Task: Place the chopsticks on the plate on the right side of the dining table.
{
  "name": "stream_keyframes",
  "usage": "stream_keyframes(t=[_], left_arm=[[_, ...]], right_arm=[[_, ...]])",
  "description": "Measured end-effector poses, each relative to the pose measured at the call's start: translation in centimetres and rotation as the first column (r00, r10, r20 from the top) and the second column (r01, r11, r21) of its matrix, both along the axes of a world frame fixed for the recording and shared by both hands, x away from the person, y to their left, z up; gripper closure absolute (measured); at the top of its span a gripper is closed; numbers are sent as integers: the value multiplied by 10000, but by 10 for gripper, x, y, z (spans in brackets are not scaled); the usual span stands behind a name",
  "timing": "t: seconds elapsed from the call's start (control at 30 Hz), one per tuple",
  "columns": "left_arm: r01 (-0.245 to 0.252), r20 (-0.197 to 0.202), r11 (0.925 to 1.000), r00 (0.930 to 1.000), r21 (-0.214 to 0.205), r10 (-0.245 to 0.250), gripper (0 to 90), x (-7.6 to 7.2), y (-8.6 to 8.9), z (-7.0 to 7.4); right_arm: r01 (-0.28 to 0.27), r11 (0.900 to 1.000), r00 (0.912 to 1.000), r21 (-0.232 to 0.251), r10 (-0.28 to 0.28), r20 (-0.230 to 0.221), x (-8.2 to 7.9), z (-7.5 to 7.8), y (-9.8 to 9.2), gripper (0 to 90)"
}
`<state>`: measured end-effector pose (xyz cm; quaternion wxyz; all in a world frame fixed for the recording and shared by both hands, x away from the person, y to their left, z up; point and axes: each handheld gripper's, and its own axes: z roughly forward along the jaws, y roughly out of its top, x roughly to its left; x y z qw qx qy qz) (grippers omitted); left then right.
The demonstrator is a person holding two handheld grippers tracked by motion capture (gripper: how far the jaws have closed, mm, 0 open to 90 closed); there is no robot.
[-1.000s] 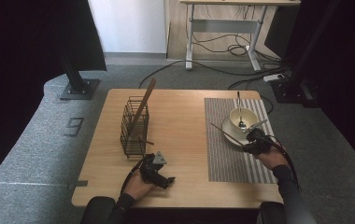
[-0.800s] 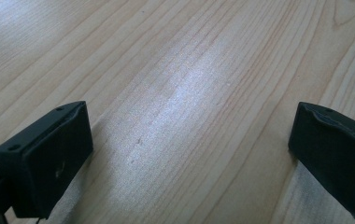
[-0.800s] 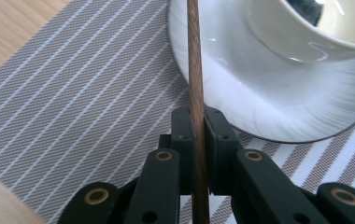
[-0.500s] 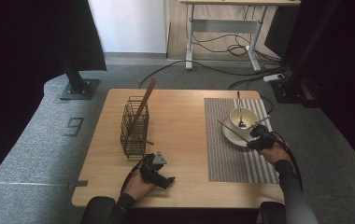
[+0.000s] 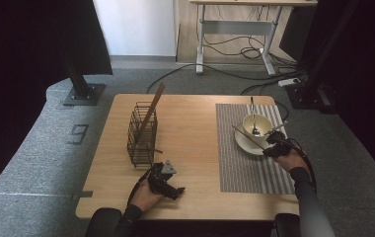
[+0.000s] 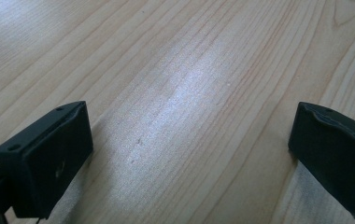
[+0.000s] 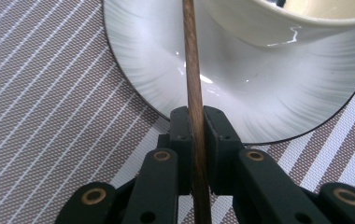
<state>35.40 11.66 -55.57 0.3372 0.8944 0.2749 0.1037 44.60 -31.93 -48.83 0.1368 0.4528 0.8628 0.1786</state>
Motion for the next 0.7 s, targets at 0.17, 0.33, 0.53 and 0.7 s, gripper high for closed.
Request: stream_keyframes(t=[0.17, 0.33, 0.53, 0.7], left_arm=[[-2, -3, 10000, 10000, 1, 2, 0, 0, 0, 0], [0, -3, 10000, 10000, -11, 0, 0, 0, 0, 0], [0, -3, 10000, 10000, -10, 0, 0, 0, 0, 0], [1, -3, 10000, 10000, -9, -1, 0, 0, 0, 0]], right_arm=[[124, 9999, 9999, -28, -124, 82, 3, -3, -3, 795], [298, 9996, 9994, 12, -298, 156, 6, -3, -7, 760], [438, 9990, 9987, 67, -439, 247, 6, -3, -11, 748], [476, 9975, 9974, 521, -503, 521, 2, 1, -12, 657]])
